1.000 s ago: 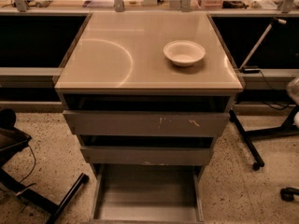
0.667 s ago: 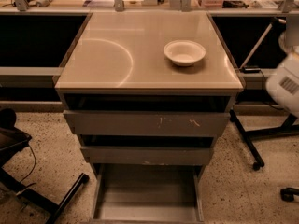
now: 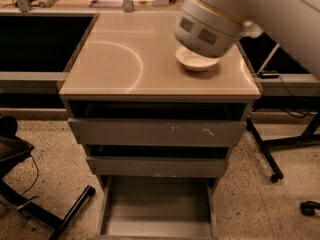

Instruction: Pick water bottle from bottom drawer and place on counter

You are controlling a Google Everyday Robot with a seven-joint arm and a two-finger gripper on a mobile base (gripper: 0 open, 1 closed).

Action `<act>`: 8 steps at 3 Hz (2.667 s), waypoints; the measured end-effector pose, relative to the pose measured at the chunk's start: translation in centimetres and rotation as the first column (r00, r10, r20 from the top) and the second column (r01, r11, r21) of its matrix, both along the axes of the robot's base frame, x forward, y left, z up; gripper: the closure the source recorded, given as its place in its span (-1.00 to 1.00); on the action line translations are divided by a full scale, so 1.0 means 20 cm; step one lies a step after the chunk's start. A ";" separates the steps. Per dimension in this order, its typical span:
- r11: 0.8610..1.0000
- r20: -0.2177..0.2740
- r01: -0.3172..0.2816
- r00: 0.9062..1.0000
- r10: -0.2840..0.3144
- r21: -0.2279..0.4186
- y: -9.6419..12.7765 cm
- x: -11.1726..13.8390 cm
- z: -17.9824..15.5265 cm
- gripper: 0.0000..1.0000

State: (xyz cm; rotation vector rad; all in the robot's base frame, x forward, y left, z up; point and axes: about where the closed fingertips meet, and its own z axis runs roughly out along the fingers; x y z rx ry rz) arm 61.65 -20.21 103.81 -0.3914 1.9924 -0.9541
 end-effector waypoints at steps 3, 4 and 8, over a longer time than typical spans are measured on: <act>0.937 -0.340 -0.256 0.882 0.326 0.236 0.57 0.46 -1.07 1.00; 0.937 -0.340 -0.256 0.882 0.326 0.236 0.57 0.46 -1.07 0.62; 0.937 -0.340 -0.256 0.882 0.326 0.236 0.57 0.46 -1.07 -1.00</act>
Offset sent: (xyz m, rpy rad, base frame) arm 0.1158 0.1706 -0.3478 0.3109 0.6231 0.4517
